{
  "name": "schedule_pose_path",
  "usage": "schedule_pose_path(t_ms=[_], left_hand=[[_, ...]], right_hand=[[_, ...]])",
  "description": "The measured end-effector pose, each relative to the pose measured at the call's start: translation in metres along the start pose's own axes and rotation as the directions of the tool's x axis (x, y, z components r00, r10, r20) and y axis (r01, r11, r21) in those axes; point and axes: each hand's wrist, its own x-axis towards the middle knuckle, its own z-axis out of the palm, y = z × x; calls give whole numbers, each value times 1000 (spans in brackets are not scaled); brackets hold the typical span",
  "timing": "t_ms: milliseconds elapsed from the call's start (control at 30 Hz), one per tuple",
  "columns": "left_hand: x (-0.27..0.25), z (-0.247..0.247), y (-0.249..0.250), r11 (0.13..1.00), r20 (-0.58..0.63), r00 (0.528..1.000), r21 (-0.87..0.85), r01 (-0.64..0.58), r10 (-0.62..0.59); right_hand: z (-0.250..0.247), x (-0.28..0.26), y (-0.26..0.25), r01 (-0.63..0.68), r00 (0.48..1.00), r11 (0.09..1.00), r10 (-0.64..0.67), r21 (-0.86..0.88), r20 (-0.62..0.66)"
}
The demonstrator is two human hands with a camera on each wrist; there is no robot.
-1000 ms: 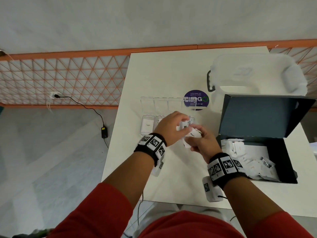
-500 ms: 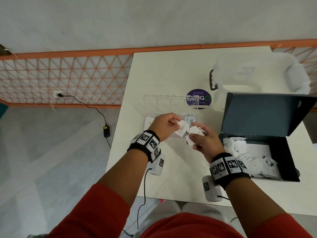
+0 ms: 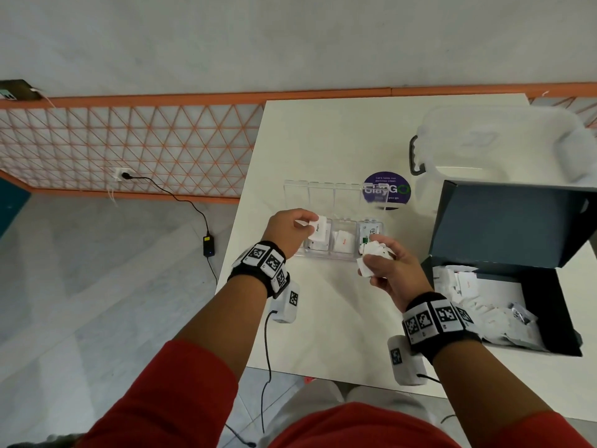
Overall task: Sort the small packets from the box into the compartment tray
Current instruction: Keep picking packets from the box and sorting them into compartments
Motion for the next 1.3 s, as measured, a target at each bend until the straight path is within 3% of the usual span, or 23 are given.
schedule_pose_path(t_ms=[367, 433, 533, 633, 767, 900, 1067, 1300], left_hand=[[18, 17, -7, 959, 125, 992, 281, -21, -15], [22, 22, -8, 902, 197, 980, 423, -88, 3], [23, 28, -10, 750, 259, 964, 624, -219, 66], [23, 31, -11, 646, 257, 958, 712, -275, 124], [23, 32, -10, 581, 257, 953, 756, -302, 161], [26, 28, -11, 604, 276, 949, 733, -312, 155], [27, 29, -14, 551, 308, 944, 771, -321, 119], [23, 20, -14, 752, 174, 969, 611, -246, 176]], right_hand=[[-6, 3, -1, -10, 1000, 1000, 10, 6, -13], [-9, 4, -1, -9, 1000, 1000, 10, 19, -10], [-11, 5, -1, -13, 1000, 999, 13, 32, -6], [-13, 5, -1, -13, 1000, 999, 13, 42, -21], [-12, 7, -2, -3, 999, 999, 5, 44, -40], [-7, 8, -4, 0, 999, 999, 2, 46, -48], [-2, 6, -4, -2, 999, 999, 4, 46, -48], [1, 2, 2, -8, 998, 997, 12, 79, -55]])
